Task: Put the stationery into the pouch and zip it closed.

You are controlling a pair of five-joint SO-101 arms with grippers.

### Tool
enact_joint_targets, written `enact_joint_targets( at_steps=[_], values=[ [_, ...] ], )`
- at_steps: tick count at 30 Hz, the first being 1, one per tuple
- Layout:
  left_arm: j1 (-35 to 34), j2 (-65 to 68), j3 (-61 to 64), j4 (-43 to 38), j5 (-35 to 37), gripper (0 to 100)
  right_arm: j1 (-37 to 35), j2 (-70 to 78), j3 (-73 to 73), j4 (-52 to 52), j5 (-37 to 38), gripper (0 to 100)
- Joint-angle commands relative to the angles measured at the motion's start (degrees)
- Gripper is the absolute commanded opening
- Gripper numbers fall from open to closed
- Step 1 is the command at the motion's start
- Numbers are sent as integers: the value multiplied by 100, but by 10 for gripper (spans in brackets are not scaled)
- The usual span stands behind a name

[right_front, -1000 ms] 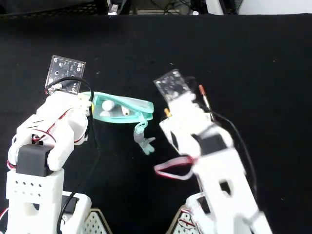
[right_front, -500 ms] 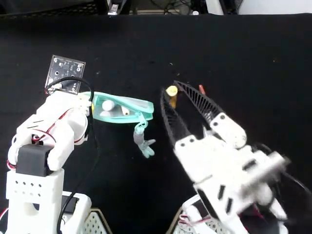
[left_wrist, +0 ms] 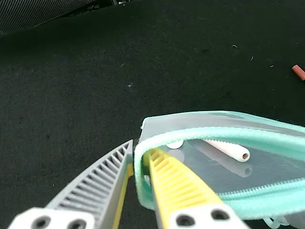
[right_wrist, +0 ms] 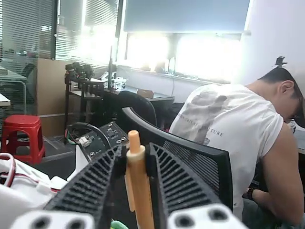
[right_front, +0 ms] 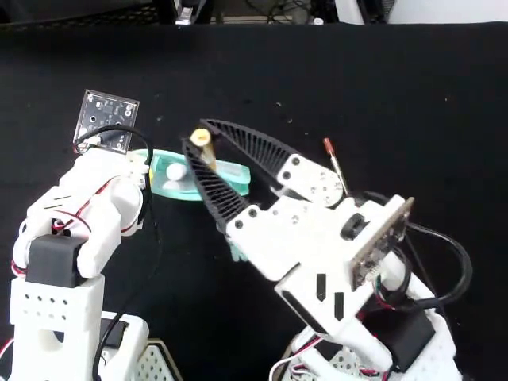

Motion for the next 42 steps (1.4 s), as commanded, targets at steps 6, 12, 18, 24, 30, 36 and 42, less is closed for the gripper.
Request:
enact_joint_targets(
  at_steps=[6,12,18,24,30,36,42],
  values=[
    [-4,62,4,-88,-44,32,-185,163,330,-167,-35,12],
    [-4,62,4,-88,-44,32,-158,154,760,-501,0,12],
    [-13,62,4,-88,-44,32,185,154,1367,-475,0,12],
    [-13,62,4,-88,-44,32,431,154,2404,-343,9,12],
    [-13,62,4,-88,-44,32,334,198,2659,-308,9,73],
    [-4,62,4,-88,-44,32,202,163,2659,-123,9,158],
    [-4,62,40,-97,-44,33,211,163,1411,1046,158,162]
  ],
)
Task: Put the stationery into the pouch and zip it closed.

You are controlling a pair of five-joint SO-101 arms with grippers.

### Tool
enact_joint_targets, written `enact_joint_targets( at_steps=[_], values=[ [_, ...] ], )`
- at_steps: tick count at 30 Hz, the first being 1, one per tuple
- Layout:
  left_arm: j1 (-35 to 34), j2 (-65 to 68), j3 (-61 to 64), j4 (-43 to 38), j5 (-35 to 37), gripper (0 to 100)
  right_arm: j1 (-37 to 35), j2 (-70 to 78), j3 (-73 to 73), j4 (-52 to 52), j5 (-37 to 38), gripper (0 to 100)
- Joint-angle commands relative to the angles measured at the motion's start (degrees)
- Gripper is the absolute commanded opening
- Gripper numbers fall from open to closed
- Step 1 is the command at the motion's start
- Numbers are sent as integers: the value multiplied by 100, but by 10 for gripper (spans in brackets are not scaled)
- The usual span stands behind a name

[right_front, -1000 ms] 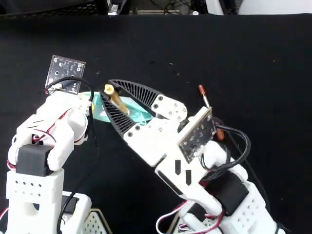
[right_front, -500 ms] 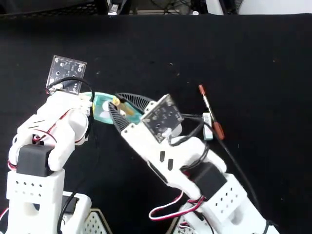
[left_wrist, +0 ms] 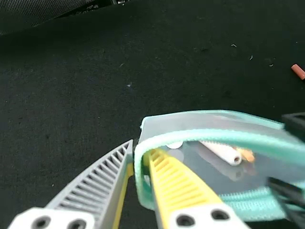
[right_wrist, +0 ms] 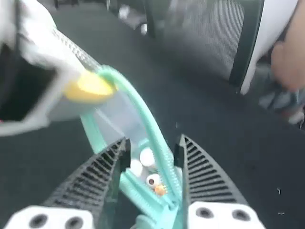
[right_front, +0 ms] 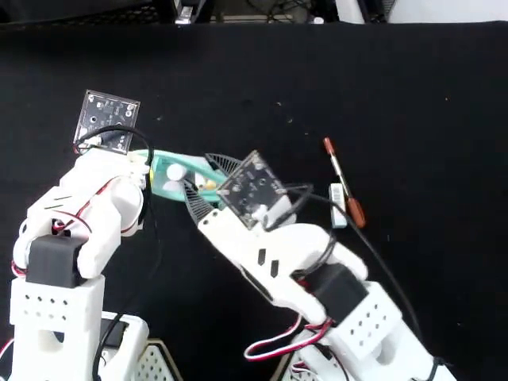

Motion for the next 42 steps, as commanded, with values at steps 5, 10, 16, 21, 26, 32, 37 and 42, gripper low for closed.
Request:
enact_joint_targets(
  at_steps=[5,10,16,21,26,32,37,42],
  values=[
    [-4,62,356,-492,-44,35,26,-127,-2105,1468,396,160],
    [-4,62,382,-527,-44,35,1345,-505,-2651,1881,387,158],
    [-4,62,400,-545,-44,36,3473,22,-1209,2409,-79,158],
    [-4,62,409,-536,-44,36,4158,1736,224,949,-492,158],
    [-4,62,409,-527,-44,36,4202,3591,347,-141,-571,158],
    [-4,62,418,-536,-44,36,4501,5015,-400,79,-536,42],
    [-4,62,418,-527,-44,36,4914,5886,-1095,369,-527,94],
    [-4,62,418,-527,-44,36,4923,6316,-1411,580,-167,138]
  ],
)
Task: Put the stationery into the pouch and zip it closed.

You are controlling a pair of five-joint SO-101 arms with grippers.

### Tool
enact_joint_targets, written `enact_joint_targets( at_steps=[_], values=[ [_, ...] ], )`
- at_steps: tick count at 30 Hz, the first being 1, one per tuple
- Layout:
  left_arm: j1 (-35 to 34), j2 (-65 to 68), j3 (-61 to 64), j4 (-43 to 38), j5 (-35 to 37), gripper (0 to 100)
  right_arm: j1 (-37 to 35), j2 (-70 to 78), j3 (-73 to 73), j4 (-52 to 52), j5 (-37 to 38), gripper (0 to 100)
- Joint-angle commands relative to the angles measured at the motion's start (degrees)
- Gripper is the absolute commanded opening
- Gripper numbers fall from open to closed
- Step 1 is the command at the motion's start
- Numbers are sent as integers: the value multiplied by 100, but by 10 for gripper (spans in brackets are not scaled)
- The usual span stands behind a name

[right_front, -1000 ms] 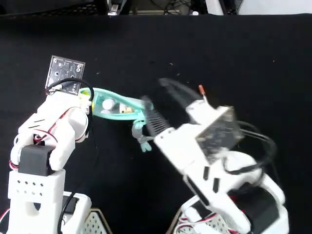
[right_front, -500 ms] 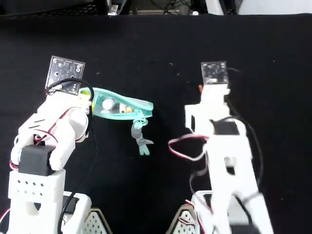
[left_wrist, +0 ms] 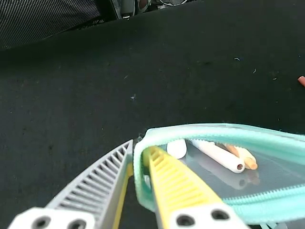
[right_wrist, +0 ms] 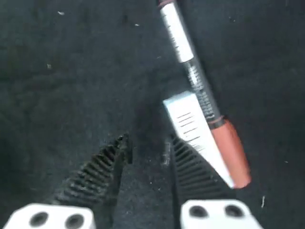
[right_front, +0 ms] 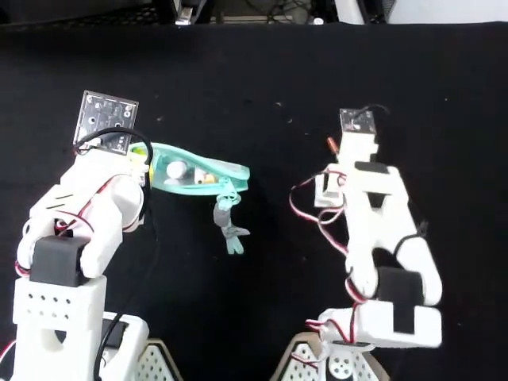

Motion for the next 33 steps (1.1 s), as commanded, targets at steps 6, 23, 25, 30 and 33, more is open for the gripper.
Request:
enact_joint_targets(
  at_steps=[6,23,25,30,33],
  values=[
    [4,79,84,-35,-44,36,149,-286,-303,88,422,138],
    [4,79,92,-26,-44,36,466,-593,189,-387,774,137],
    [4,79,92,-26,-44,36,466,-136,-110,-352,800,138],
    [4,79,92,-18,-44,36,466,664,-857,0,818,140],
    [4,79,92,-18,-44,36,466,760,-963,88,818,139]
  ],
)
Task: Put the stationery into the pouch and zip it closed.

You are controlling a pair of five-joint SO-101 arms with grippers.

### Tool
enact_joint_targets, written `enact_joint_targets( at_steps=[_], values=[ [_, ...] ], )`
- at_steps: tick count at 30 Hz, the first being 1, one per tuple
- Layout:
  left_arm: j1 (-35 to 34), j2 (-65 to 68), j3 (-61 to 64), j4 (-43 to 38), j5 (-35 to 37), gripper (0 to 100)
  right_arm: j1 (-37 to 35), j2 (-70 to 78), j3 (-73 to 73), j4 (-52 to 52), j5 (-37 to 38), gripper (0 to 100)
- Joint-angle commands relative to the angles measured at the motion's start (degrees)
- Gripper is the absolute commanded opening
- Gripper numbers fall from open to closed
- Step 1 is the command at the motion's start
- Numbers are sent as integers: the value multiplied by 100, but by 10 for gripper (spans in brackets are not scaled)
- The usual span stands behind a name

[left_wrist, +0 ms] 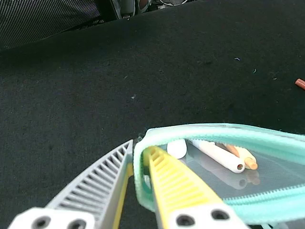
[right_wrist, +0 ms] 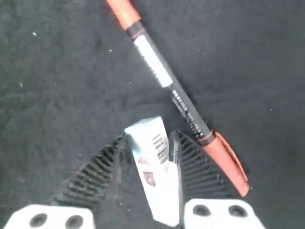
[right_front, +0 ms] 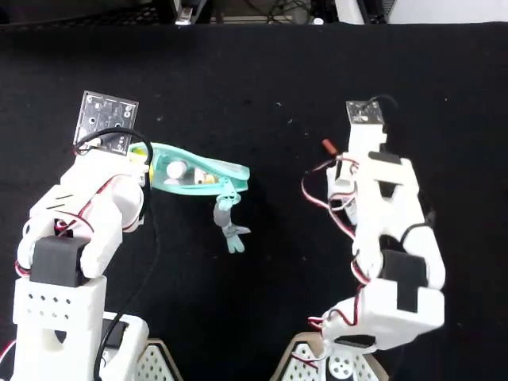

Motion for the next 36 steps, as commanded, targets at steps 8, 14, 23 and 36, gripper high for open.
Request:
enact_joint_targets(
  at_steps=[8,14,23,36],
  values=[
    [4,88,75,-35,-35,36,-158,84,-207,132,378,11],
    [4,88,75,-35,-35,36,-448,-66,-40,185,396,13],
    [4,88,75,-44,-35,36,-1890,-1235,1068,422,440,18],
    [4,88,75,-35,-35,36,-2338,-1235,1209,431,440,168]
  ],
)
